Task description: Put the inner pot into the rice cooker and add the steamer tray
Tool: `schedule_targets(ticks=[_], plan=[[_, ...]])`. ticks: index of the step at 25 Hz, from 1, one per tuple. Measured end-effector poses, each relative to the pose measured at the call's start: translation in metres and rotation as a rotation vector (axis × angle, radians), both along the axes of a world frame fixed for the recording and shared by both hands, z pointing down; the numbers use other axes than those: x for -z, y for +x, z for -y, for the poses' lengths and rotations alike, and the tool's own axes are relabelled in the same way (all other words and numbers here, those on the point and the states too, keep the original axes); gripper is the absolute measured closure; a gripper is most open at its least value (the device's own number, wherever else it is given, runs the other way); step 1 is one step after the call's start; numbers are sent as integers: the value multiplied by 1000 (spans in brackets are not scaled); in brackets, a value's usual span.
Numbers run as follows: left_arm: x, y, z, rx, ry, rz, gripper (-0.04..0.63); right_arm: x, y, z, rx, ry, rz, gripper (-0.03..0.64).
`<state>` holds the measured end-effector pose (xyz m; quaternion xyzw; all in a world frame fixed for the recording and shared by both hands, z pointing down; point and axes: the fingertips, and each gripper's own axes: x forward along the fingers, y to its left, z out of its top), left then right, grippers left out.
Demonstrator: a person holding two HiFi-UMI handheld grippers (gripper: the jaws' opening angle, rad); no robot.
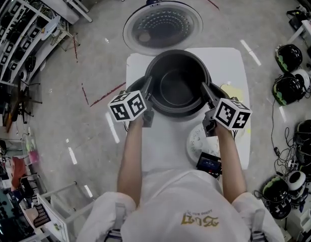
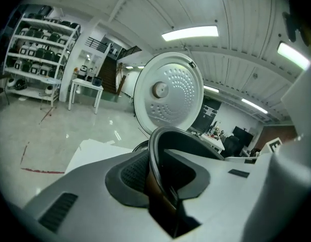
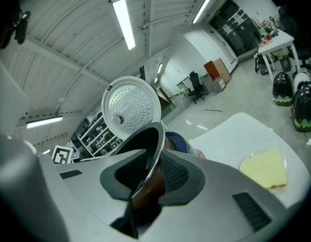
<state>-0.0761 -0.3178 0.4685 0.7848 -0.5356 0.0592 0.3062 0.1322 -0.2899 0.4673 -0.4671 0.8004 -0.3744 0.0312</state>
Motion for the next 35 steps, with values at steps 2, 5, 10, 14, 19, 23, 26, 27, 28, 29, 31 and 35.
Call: schedule_targets(ticks=[2, 5, 10, 14, 19, 23, 26, 27, 28, 29, 31, 35], plan=[[-4, 2, 0, -21, -4, 55, 488, -7, 0, 1, 26, -3, -77, 510], [-5, 5, 0, -46, 0, 81, 485, -14, 0, 3, 53, 0, -179, 494], [-9, 4, 3, -68, 14, 203, 471, -21, -2, 4, 59, 2, -221, 485], [-23, -1, 4, -76, -6, 318, 460, -23, -8, 6, 70, 23, -279, 480], [-21, -4, 7, -71, 32, 399, 445, -22, -4, 10, 56, 88, -447, 463], [-26, -5, -2, -79, 22, 387, 431, -20, 3, 6, 31, 98, -453, 465], [-22, -3, -6, -82, 33, 361, 428, -14, 7, 3, 8, 113, -454, 465], [-19, -2, -7, -82, 39, 345, 430, -11, 8, 0, -2, 119, -454, 465], [-16, -2, -9, -82, 44, 322, 431, -8, 8, -2, -12, 125, -452, 465], [-12, -1, -12, -80, 48, 289, 436, -5, 7, -6, -21, 129, -447, 465], [-3, 0, -19, -76, 60, 212, 442, 0, 4, -15, -36, 135, -433, 466], [3, 3, -37, -93, 78, 148, 448, 4, 3, -36, -71, 145, -423, 469]])
